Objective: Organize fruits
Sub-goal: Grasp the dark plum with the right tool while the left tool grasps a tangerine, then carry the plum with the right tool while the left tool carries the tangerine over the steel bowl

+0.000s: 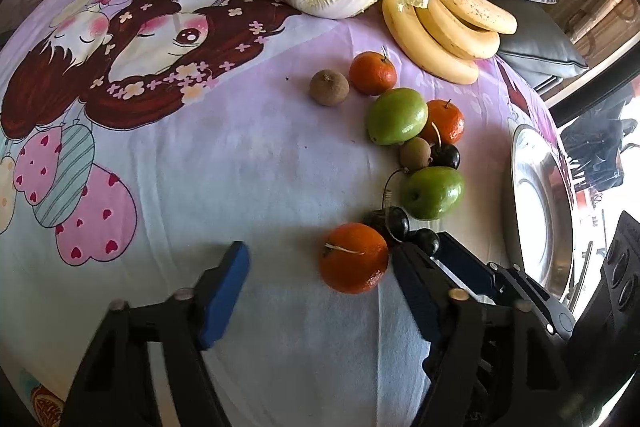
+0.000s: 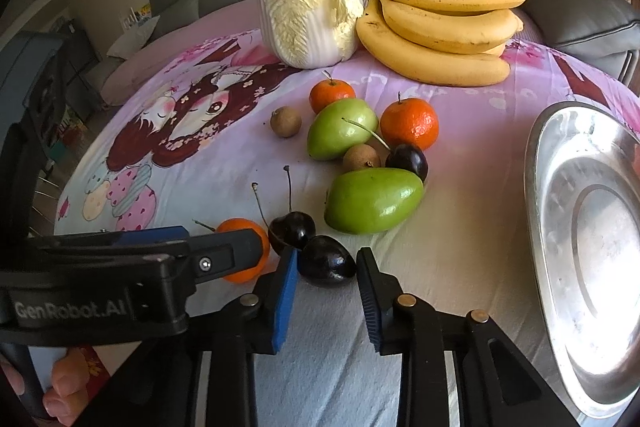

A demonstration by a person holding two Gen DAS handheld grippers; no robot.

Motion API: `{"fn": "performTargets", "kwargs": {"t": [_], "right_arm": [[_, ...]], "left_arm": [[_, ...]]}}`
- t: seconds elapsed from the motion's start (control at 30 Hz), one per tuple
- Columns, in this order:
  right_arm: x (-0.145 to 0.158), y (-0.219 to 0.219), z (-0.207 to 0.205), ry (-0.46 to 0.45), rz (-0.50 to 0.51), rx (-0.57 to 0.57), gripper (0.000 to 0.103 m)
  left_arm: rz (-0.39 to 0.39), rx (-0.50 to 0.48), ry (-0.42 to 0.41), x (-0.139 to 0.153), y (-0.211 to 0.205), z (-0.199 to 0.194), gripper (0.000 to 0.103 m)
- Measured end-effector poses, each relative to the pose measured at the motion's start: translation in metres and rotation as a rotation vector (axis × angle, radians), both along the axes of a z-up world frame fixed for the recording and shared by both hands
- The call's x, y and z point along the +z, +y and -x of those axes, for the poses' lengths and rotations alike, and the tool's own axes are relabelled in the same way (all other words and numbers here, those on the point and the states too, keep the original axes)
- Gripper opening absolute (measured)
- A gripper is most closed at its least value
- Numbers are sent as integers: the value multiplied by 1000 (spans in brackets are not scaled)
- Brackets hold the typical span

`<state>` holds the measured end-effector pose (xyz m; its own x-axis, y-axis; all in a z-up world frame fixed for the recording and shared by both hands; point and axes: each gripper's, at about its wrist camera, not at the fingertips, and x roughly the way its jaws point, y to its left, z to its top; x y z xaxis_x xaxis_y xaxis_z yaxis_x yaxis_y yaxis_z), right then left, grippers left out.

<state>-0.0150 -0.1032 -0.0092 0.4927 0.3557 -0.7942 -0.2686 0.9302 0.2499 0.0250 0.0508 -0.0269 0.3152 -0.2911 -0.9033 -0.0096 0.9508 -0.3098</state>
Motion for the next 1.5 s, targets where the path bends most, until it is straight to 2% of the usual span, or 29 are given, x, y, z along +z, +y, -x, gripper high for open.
{"fn": "performTargets", "kwargs": {"t": [0.4, 0.53, 0.6, 0.63, 0.9, 1.5], "right_arm": [[1, -22, 3, 45, -38, -65, 32], [0, -24, 4, 52, -44, -68, 32], [1, -23, 4, 51, -42, -67, 32], [1, -23, 4, 51, -43, -66, 32], [1, -23, 5, 51, -44, -67, 32], [17, -33, 11, 7, -87, -92, 32]], "left_arm": [[-16, -19, 6, -7, -12, -7, 67], [-11, -37, -1, -7, -17, -8, 54], [-6, -47, -3, -8, -19, -8, 45], [8, -53, -5, -7, -20, -8, 37], [14, -53, -20, -6, -27, -9, 37], [6, -21, -54, 7, -10, 5, 37]]}}
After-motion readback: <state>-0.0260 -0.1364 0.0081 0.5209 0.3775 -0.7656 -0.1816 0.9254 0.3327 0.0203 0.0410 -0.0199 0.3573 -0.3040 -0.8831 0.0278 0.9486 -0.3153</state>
